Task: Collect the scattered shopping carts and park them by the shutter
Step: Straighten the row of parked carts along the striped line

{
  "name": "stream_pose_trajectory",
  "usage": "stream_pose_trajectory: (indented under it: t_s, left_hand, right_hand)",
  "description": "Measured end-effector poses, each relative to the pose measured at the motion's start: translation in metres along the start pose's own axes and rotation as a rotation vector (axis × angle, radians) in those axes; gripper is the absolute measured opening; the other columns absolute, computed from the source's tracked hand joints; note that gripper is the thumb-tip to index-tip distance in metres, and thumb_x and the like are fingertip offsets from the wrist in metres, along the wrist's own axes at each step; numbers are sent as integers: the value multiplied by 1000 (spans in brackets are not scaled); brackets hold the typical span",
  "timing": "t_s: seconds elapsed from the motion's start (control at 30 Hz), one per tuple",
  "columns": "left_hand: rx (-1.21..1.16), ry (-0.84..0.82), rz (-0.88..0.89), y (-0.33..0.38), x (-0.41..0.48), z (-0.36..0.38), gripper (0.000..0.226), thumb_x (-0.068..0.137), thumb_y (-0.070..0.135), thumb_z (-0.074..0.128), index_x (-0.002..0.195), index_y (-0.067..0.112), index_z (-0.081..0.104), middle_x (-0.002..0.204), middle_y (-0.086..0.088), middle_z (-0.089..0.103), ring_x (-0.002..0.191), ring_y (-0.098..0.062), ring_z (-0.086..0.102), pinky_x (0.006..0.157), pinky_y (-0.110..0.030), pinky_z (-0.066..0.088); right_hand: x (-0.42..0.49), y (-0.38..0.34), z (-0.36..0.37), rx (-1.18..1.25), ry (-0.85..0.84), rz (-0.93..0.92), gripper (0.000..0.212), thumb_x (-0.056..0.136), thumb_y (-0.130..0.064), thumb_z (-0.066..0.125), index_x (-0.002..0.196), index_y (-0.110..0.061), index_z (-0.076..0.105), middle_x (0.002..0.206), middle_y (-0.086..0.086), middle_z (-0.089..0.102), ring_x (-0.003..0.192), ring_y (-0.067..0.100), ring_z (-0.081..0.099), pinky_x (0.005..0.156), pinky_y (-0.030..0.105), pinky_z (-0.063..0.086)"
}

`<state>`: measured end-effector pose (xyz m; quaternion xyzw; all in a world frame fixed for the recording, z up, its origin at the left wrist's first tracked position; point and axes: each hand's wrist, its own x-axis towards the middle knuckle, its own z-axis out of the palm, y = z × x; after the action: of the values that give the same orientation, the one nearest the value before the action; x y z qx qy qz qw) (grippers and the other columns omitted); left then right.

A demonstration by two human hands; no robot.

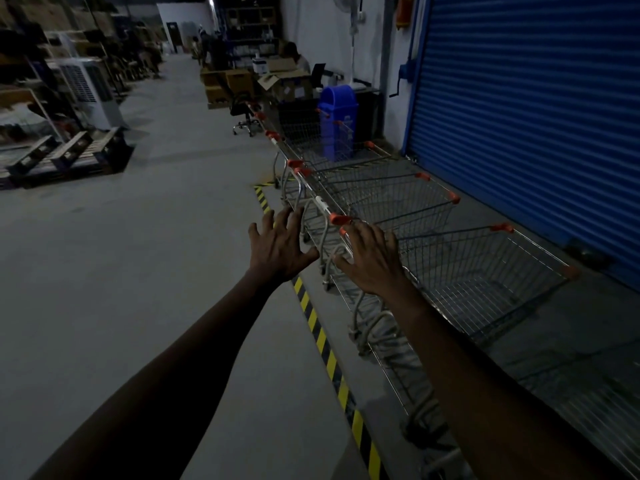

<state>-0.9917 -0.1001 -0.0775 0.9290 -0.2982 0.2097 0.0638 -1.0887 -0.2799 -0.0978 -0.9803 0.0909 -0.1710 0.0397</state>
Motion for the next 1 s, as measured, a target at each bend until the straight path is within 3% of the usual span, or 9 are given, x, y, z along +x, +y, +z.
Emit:
stream_pose_trajectory:
  t_s: [0.13, 0.3, 0.43, 0.6, 0.7, 0.87, 1.0]
  left_hand:
    - [0, -5, -12, -8, 1, 1, 96, 71, 76, 31, 149, 21, 26, 150, -7, 36, 134, -36, 32, 97, -55, 32]
    - [17, -25, -41, -32, 10, 15, 92, 75, 74, 37, 150, 22, 23, 151, -8, 35, 135, -35, 31, 97, -55, 31]
    - [15, -25, -58, -68, 28, 34, 92, 74, 74, 33, 150, 24, 23, 150, -8, 36, 133, -35, 33, 95, -54, 33]
    - [16, -15, -70, -137, 76, 53, 94, 70, 73, 31, 149, 22, 26, 149, -11, 38, 131, -37, 36, 93, -54, 35]
    - [31, -24, -68, -182, 113, 60, 95, 70, 74, 30, 149, 22, 25, 150, -11, 37, 132, -38, 35, 94, -54, 34]
    - [67, -43, -60, -252, 170, 76, 95, 71, 75, 28, 150, 22, 22, 151, -11, 34, 132, -37, 34, 95, -53, 33]
    - [64, -69, -70, -298, 212, 96, 91, 77, 71, 43, 151, 21, 20, 153, -10, 31, 134, -36, 31, 96, -53, 32]
  right_hand:
    - [7, -5, 2, 16, 1, -24, 90, 76, -70, 10, 146, -18, 33, 151, 9, 33, 139, 32, 27, 110, 56, 20]
    - [29, -17, 15, 29, -55, -30, 76, 88, -64, 29, 150, -21, 24, 156, 7, 23, 143, 30, 17, 114, 56, 12]
    - [65, -32, 27, 11, -52, -55, 85, 80, -71, 17, 148, -20, 28, 155, 6, 28, 141, 29, 22, 112, 56, 17]
    - [135, -61, 44, 20, -5, -66, 64, 92, -58, 42, 143, -21, 33, 150, 5, 34, 138, 27, 27, 111, 53, 20]
    - [183, -84, 59, 50, -6, -46, 63, 93, -55, 46, 143, -19, 34, 149, 5, 34, 138, 27, 25, 111, 52, 16]
    - [269, -121, 89, 83, -7, -27, 65, 92, -55, 47, 145, -18, 34, 148, 7, 36, 136, 29, 29, 111, 52, 18]
    - [327, -146, 112, 73, 1, -41, 83, 82, -68, 19, 145, -17, 35, 146, 7, 39, 134, 29, 33, 111, 49, 20]
